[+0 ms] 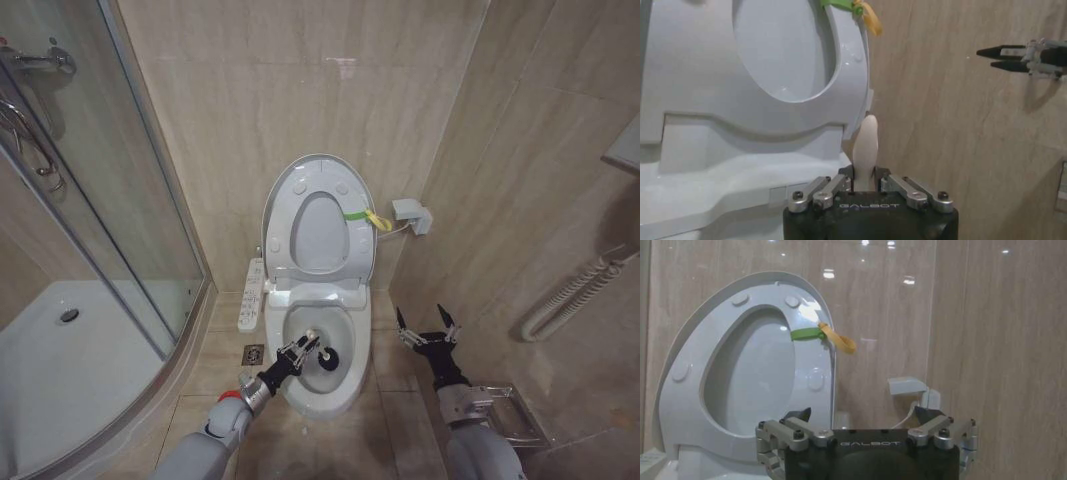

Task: Open the toilet lid, clean the toilet bowl with a toilet brush, close the toilet lid, and flush.

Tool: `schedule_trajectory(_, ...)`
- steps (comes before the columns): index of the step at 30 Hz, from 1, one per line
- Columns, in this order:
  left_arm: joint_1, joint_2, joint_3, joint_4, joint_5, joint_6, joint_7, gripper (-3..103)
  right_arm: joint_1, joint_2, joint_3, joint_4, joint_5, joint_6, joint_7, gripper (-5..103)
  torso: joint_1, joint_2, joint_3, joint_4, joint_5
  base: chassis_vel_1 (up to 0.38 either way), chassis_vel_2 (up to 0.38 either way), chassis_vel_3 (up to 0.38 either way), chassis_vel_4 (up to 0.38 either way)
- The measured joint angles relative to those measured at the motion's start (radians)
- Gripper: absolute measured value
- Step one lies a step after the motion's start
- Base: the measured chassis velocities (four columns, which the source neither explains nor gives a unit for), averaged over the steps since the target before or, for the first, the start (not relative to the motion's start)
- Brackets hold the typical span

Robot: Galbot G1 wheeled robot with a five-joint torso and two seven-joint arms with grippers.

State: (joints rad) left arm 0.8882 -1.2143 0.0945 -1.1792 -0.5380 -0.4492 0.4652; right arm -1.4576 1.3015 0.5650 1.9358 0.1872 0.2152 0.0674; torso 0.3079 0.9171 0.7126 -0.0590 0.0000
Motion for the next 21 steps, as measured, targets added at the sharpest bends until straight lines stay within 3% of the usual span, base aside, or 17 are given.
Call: schedule_trajectory(21,-0.071,-0.091,0.003,0.201,0.043,0.002,-0.054,19,0.000,0.000,0.000,0.000,0.000,0.000,0.000,100,0.000,0.000,0.000,0.0003,0.0001,0.000,0.000,0.000,0.000)
